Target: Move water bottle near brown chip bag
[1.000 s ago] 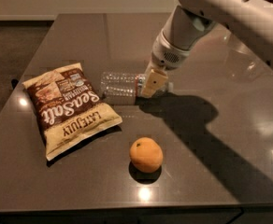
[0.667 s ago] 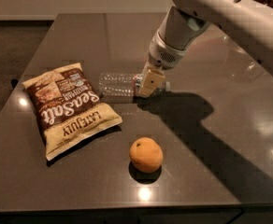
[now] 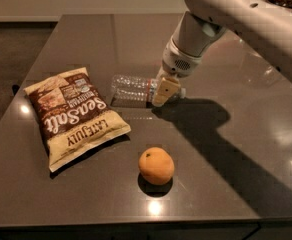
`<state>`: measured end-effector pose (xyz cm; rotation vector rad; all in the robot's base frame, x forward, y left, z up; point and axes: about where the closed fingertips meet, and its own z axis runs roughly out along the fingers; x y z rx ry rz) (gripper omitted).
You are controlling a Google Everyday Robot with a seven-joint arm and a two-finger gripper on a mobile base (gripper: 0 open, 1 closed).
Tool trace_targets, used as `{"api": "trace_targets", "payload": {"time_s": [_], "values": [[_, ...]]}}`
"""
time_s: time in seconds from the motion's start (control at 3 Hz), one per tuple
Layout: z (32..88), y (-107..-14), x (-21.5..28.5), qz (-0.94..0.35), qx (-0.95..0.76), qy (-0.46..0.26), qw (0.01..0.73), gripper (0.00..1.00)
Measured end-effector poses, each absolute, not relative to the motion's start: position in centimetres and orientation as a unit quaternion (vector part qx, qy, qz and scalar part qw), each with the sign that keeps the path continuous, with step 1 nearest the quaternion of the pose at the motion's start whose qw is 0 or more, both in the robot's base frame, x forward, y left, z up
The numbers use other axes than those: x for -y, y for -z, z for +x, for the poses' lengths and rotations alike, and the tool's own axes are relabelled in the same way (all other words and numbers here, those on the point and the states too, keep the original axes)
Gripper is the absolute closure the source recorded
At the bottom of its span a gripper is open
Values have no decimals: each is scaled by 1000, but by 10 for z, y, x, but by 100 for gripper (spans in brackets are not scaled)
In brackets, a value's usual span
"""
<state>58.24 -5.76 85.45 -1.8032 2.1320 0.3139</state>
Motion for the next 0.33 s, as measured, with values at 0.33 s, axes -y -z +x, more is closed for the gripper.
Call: {"api": "trace_targets", "payload": {"time_s": [0.33], "values": [[582,-854,57,-633,-748,-111,165,0]]}}
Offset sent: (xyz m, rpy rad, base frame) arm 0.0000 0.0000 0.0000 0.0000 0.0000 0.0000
